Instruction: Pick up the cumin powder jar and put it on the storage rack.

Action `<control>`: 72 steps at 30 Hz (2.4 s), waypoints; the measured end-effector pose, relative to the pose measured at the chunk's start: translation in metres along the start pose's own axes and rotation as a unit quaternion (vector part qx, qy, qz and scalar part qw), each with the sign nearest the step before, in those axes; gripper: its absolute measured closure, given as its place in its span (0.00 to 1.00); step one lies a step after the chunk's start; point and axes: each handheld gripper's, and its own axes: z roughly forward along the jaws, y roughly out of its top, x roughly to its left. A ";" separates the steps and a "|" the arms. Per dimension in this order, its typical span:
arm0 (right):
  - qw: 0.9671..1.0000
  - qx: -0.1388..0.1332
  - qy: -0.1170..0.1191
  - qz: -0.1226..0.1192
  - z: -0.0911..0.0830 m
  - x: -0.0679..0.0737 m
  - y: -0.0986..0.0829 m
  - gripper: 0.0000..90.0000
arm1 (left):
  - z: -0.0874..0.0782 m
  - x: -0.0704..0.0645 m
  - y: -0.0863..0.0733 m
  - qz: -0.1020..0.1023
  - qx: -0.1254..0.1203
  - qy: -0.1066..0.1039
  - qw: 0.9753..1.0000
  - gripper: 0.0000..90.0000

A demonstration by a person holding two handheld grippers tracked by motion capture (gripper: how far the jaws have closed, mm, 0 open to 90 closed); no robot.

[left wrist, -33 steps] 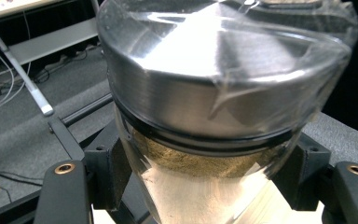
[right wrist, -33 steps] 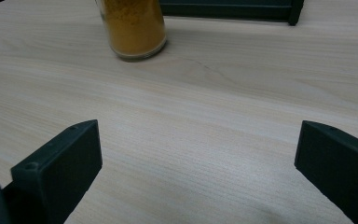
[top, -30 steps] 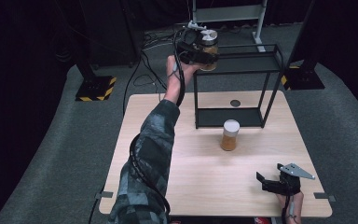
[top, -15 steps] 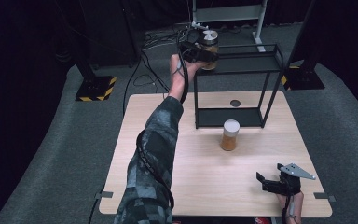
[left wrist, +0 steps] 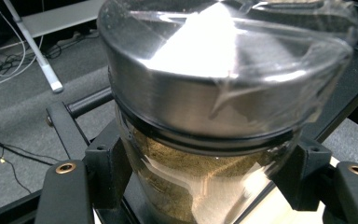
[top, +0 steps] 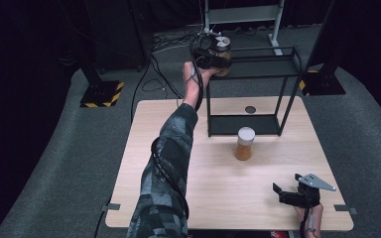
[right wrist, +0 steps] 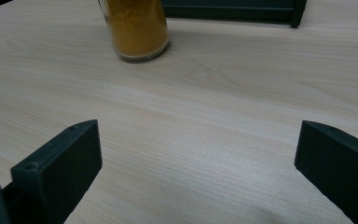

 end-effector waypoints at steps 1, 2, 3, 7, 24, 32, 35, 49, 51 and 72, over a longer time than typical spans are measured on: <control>1.000 0.000 0.000 0.000 0.000 0.000 0.000 0.00 | 0.001 0.000 -0.001 -0.002 -0.002 0.000 1.000 0.33; 1.000 0.000 0.001 0.000 0.000 0.000 0.000 0.00 | 0.001 0.000 -0.001 -0.002 -0.004 0.001 1.000 0.33; 1.000 0.000 0.000 -0.001 0.000 0.000 0.000 0.00 | 0.001 -0.001 -0.002 -0.002 -0.005 0.002 1.000 0.33; 1.000 -0.001 0.000 -0.001 0.000 0.000 -0.001 0.00 | 0.003 -0.002 -0.004 -0.001 -0.011 0.005 1.000 0.33; 1.000 -0.004 0.000 0.001 -0.001 0.000 -0.002 0.00 | 0.004 -0.003 -0.008 -0.001 -0.018 0.006 1.000 0.33; 1.000 -0.004 0.000 0.001 -0.001 0.000 -0.002 0.00 | 0.003 -0.003 -0.007 0.000 -0.016 0.007 1.000 0.33; 1.000 -0.004 0.000 0.001 -0.001 0.000 -0.001 0.00 | 0.002 -0.003 -0.006 -0.001 -0.013 0.010 1.000 0.33; 1.000 -0.003 -0.002 0.001 -0.001 0.000 -0.001 0.00 | -0.016 -0.015 -0.013 0.005 -0.041 0.031 0.999 0.01; 1.000 -0.002 -0.003 0.001 -0.001 0.001 -0.001 0.00 | -0.021 -0.015 -0.014 0.008 -0.038 0.026 0.999 0.00; 1.000 0.004 -0.006 0.000 0.001 0.002 0.001 0.00 | -0.088 -0.071 -0.165 0.146 -0.017 0.076 0.986 0.00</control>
